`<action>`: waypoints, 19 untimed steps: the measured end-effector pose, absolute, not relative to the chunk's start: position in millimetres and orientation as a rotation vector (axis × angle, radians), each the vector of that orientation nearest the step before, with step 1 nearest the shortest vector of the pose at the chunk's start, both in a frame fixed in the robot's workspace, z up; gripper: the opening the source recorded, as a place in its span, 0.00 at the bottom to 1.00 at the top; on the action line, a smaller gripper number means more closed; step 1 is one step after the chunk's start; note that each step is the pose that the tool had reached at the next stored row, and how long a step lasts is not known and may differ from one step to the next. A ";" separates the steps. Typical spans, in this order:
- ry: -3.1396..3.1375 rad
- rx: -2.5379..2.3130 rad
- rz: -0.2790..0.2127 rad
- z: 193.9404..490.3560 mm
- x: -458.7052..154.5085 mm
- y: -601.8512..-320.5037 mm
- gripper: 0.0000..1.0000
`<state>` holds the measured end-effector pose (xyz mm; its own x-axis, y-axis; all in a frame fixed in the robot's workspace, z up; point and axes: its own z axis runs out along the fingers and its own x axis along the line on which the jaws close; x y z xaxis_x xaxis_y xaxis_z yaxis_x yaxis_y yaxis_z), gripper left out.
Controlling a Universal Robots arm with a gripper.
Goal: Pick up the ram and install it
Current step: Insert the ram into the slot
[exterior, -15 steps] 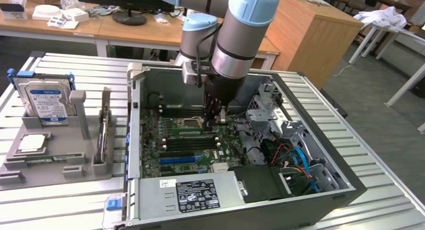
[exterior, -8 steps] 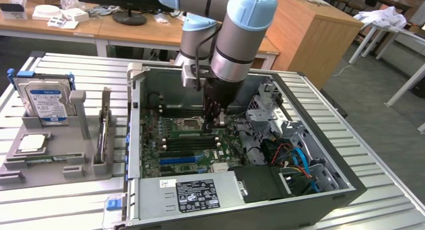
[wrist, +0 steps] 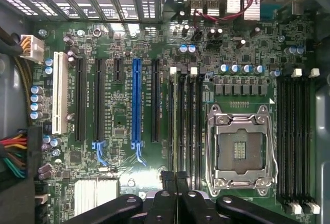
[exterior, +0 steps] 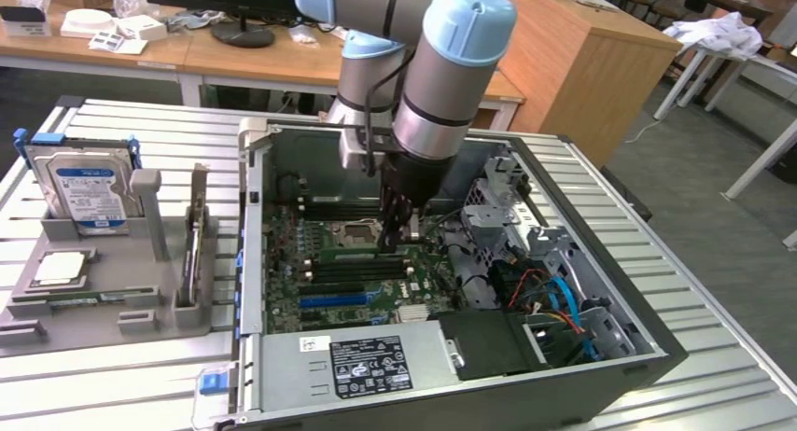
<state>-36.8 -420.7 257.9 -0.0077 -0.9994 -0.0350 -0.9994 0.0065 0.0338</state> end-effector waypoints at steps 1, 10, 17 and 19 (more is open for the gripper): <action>2.228 -2.212 0.076 256.9 -36.8 -420.7 0.11; 2.228 -2.212 0.076 250.5 -36.8 -420.7 0.11; 2.228 -2.212 0.076 249.0 -36.8 -420.8 0.11; 2.228 -2.212 0.076 248.9 -36.8 -420.7 0.11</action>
